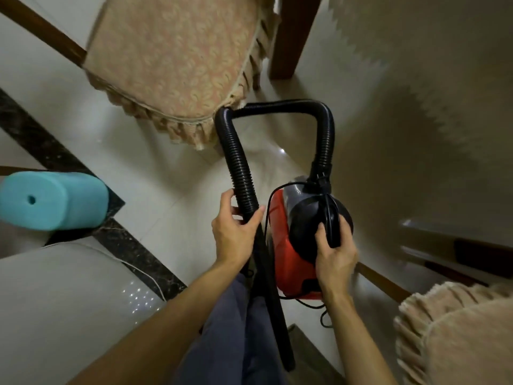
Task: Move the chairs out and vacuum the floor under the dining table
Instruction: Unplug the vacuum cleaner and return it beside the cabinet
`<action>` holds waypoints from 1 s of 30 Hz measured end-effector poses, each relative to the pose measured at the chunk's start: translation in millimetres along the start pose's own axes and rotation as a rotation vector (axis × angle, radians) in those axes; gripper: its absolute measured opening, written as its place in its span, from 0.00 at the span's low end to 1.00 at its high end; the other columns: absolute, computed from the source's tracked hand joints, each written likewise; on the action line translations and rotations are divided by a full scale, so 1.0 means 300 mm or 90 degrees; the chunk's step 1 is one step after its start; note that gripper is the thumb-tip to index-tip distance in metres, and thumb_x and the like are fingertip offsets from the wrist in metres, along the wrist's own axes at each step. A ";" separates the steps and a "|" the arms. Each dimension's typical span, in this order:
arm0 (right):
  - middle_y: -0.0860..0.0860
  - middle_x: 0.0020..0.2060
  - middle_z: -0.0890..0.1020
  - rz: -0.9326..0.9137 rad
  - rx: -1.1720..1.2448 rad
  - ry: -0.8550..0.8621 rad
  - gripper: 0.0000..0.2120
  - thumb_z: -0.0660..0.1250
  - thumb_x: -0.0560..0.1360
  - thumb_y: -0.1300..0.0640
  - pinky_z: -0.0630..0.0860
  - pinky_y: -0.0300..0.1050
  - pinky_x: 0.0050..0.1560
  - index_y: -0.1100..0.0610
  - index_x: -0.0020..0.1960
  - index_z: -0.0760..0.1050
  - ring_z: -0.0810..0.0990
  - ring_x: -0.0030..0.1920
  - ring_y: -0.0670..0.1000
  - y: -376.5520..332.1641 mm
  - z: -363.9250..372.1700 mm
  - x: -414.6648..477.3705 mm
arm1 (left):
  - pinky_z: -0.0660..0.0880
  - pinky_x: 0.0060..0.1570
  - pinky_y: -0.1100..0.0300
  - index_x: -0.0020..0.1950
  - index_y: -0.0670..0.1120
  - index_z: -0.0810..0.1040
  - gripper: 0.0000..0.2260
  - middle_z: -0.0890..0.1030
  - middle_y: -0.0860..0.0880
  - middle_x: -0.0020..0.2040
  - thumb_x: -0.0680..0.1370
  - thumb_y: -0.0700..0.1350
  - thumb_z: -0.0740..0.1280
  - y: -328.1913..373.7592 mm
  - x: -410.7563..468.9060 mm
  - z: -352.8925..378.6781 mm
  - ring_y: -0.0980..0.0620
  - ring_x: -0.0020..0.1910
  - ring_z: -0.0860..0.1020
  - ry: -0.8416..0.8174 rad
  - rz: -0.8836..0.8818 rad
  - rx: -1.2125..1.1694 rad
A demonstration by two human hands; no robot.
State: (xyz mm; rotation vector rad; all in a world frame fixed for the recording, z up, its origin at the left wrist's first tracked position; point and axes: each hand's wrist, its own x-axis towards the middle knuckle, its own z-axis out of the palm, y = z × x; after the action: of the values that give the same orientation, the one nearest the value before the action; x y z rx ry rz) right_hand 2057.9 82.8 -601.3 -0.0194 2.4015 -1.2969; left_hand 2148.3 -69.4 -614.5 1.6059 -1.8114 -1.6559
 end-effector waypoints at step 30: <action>0.57 0.53 0.82 -0.331 -0.072 -0.142 0.17 0.68 0.78 0.58 0.72 0.43 0.50 0.56 0.66 0.73 0.78 0.47 0.52 -1.044 -0.113 -0.401 | 0.77 0.37 0.71 0.62 0.54 0.76 0.19 0.80 0.61 0.45 0.73 0.48 0.76 0.660 -0.412 -0.883 0.66 0.43 0.79 0.341 0.256 -0.105</action>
State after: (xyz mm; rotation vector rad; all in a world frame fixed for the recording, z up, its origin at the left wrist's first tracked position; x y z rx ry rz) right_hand 2100.1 -43.3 -291.6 -0.8235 2.3478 -1.2770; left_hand 2282.4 -169.1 -303.5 1.3341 -1.5396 -1.0423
